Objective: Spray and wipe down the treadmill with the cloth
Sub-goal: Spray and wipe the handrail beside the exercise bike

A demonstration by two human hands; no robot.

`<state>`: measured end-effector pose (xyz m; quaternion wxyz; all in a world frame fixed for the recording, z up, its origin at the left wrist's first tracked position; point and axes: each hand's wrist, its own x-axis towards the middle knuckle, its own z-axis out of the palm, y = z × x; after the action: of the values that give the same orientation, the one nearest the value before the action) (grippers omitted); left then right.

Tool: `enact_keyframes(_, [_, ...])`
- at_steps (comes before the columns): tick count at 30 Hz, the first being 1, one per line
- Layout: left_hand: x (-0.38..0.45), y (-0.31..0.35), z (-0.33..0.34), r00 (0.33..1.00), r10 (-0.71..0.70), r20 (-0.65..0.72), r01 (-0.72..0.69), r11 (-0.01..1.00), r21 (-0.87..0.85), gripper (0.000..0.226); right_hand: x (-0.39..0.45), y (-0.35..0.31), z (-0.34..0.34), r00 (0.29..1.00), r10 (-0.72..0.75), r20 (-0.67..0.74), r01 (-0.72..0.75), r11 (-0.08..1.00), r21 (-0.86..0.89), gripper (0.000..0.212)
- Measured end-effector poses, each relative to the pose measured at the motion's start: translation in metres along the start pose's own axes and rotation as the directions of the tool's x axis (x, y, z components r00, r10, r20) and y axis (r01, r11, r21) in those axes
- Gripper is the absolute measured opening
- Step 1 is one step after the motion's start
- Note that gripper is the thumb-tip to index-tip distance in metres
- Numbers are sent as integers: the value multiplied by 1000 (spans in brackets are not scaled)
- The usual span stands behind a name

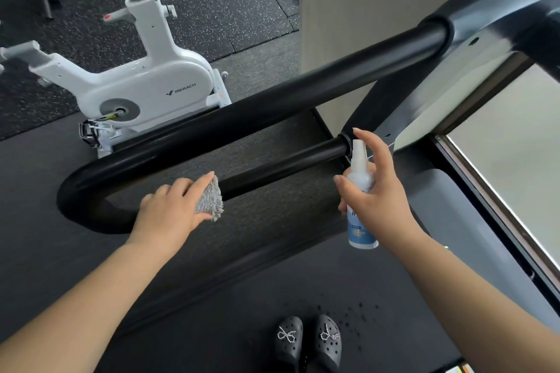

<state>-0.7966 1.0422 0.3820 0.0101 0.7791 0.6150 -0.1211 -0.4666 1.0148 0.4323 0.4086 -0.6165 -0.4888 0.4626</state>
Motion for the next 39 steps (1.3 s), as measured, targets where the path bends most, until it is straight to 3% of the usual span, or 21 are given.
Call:
enact_keyframes(13, [68, 97, -19, 990, 137, 16, -135, 985, -105, 84, 3, 3, 4, 999, -27, 21, 27, 1000, 1, 69])
enact_keyframes(24, [134, 205, -29, 976, 203, -82, -210, 974, -83, 76, 8, 13, -4, 999, -48, -19, 47, 998, -38, 68])
enact_keyframes(39, [81, 116, -8, 979, 195, -61, -197, 980, -40, 88, -8, -2, 13, 998, -55, 30, 56, 998, -12, 70])
